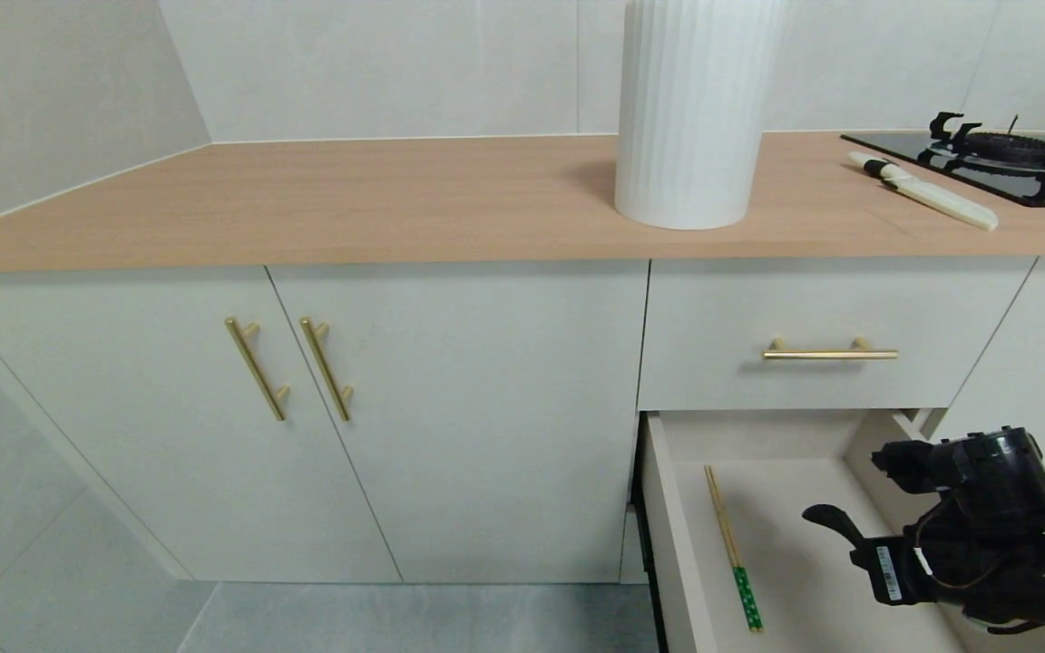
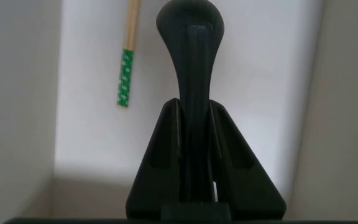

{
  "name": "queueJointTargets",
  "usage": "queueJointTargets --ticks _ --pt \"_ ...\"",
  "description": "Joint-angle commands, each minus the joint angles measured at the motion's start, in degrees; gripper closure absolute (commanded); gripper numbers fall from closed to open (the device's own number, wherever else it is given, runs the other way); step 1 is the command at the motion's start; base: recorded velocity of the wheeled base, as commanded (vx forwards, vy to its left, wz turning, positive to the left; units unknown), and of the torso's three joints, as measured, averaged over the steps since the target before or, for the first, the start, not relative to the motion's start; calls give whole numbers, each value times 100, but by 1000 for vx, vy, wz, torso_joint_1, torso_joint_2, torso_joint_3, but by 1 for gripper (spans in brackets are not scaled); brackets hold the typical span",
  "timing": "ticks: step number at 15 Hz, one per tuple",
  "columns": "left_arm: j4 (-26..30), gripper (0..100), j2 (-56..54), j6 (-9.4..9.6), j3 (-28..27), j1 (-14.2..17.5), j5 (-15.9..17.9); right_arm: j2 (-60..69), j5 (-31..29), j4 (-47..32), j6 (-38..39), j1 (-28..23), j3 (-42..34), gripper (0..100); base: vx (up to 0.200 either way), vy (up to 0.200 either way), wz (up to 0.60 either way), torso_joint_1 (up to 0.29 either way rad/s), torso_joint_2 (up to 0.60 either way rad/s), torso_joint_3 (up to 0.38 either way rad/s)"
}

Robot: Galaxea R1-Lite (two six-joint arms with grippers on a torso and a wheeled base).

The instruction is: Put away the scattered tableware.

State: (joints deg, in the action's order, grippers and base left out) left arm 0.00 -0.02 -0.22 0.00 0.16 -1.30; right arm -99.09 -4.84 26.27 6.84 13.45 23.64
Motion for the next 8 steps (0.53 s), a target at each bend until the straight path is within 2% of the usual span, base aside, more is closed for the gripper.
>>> queueJointTargets --ticks 1,5,8 --pt "0 0 2 -4 0 2 -1 -67 1 10 2 0 1 100 0 0 0 0 0 0" --pt "0 0 2 -4 0 2 -1 -726 -52 458 2 44 9 100 0 0 0 -4 7 18" --pt "0 0 2 -4 0 2 -1 -1966 -386 1680 371 26 27 100 0 0 0 0 0 0"
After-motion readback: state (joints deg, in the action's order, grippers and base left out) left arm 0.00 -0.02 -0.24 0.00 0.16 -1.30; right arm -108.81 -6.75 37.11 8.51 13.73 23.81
